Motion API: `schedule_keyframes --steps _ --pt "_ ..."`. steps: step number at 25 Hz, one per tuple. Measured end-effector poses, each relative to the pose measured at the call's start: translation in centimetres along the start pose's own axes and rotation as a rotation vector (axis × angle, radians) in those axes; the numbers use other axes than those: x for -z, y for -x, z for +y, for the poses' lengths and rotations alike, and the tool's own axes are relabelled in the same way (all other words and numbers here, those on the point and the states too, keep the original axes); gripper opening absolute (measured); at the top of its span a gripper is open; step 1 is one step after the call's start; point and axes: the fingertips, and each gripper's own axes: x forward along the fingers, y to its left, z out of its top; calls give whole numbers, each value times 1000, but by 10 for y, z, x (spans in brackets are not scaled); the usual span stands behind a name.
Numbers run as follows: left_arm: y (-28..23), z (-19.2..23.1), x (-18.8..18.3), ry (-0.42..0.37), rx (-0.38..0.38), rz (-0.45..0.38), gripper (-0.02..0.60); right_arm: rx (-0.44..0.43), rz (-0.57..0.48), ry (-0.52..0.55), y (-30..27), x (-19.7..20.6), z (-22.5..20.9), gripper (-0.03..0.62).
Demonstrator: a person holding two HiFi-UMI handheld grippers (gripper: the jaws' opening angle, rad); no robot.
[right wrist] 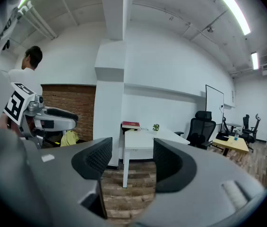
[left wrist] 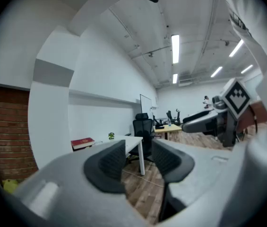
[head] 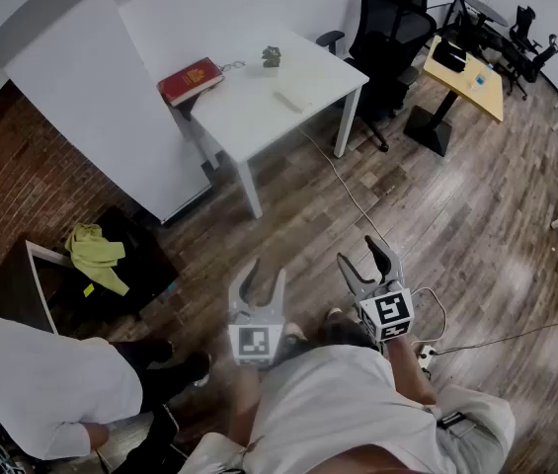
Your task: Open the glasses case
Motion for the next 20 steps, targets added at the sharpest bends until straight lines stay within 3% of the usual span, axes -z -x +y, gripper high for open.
schedule_keyframes --steps 9,20 --pt "-6 22 8 20 0 10 172 -48 -11 -1 -29 -6 20 261" --pt "-67 53 7 2 13 13 172 -29 -8 -17 -82 -10 -15 261"
